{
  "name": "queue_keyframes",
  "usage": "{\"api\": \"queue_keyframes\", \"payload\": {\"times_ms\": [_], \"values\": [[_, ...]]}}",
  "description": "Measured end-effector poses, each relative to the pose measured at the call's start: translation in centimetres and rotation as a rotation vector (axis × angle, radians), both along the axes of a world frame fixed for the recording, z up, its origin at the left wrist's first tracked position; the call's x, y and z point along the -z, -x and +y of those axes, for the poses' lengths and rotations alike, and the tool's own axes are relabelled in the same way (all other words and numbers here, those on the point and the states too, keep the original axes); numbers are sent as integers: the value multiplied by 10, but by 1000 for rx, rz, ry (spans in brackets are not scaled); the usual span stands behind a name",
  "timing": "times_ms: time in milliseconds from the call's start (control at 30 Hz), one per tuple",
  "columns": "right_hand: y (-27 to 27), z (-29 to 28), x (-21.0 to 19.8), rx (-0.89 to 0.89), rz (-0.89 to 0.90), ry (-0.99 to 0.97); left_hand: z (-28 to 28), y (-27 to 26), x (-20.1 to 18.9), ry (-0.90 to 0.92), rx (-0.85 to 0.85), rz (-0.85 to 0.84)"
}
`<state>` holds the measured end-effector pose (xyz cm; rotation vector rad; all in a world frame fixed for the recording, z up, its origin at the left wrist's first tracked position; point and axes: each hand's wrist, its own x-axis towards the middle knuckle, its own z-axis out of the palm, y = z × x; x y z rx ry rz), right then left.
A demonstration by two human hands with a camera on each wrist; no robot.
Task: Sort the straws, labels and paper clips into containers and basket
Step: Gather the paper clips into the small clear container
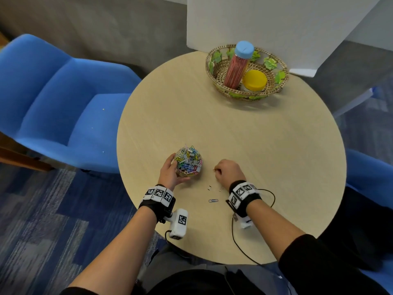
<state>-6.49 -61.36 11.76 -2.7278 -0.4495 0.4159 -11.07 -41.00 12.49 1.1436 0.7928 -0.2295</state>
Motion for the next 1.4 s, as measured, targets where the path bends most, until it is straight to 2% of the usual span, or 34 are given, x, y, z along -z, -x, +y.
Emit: {"api": "queue_keyframes", "payload": {"times_ms": [67,133,200,333,400,500,567,633,700,800,900,1067,1167,1267,1333,1400], "values": [[-7,-3,-9,286,64,-176,-3,0,-2,6,5,-3],[-10,-2,-20,462,111,-397,-6,0,-4,14,8,-8],[-10,5,-38,462,132,-538,-9,0,-2,12,17,-14],[-10,25,-67,252,251,-623,-18,2,1,29,52,-35],[-14,22,-68,221,276,-599,-21,3,2,44,56,-35],[-15,-4,-55,428,124,-589,-22,3,5,55,45,-27],[-7,-23,-42,473,76,-400,-22,4,5,52,39,-19],[7,-30,-25,349,137,-178,-22,5,4,47,38,-14],[20,-24,-11,163,154,-47,-21,4,2,46,34,-15],[40,-13,-5,-97,107,96,-20,5,2,31,31,-11],[66,-15,-3,-196,114,182,-19,6,3,29,18,-5],[96,-19,11,-284,13,184,-22,7,5,48,-2,9],[93,-20,15,-287,-75,162,-25,8,5,50,8,18],[83,-25,11,-271,-140,56,-26,9,5,35,18,14],[73,-28,6,-189,-133,3,-25,9,6,22,25,7],[64,-31,8,-211,-123,13,-23,9,6,14,28,7]]}}
